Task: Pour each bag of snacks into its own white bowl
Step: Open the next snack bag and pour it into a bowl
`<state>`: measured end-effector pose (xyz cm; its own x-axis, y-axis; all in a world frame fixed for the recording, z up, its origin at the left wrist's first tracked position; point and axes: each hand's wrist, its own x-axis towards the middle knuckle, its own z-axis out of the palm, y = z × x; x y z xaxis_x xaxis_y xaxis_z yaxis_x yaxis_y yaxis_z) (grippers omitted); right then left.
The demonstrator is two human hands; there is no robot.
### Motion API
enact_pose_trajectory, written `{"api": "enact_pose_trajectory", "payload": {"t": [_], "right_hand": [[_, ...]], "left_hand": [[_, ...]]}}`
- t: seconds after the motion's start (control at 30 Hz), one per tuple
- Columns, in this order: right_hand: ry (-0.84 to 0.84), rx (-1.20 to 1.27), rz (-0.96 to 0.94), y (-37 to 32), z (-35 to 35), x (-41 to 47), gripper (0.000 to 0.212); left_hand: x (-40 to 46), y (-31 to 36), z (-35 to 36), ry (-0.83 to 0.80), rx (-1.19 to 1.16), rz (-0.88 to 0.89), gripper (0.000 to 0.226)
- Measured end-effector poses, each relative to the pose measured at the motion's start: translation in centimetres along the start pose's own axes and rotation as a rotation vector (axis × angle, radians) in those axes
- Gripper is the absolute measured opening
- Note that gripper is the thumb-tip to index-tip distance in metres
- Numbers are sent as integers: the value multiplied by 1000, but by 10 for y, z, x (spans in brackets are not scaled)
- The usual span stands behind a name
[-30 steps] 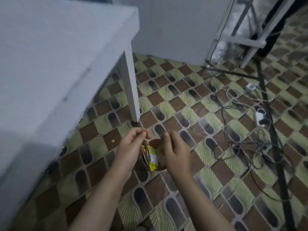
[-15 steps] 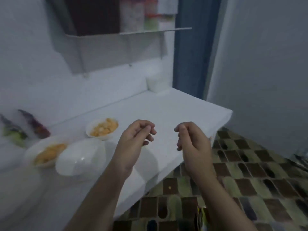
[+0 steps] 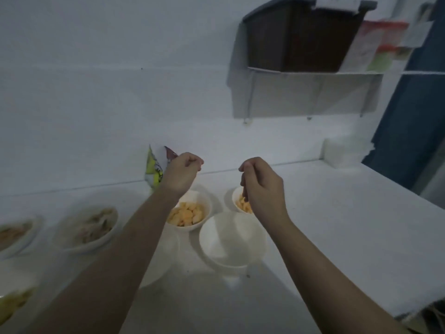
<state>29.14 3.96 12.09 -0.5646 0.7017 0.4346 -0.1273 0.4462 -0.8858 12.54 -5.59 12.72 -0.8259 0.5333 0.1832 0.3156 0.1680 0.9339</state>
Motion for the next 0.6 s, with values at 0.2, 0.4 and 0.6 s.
{"api": "enact_pose_trajectory", "payload": {"t": [0.2, 0.4, 0.6], "right_hand": [[-72, -53, 15, 16, 64, 49, 21], [-71, -126, 35, 37, 109, 86, 22], [-92, -197, 79, 56, 140, 99, 23]], "left_hand": [[91, -51, -53, 25, 300, -119, 16], [160, -90, -73, 89, 440, -293, 27], [183, -120, -66, 103, 536, -319, 27]]}}
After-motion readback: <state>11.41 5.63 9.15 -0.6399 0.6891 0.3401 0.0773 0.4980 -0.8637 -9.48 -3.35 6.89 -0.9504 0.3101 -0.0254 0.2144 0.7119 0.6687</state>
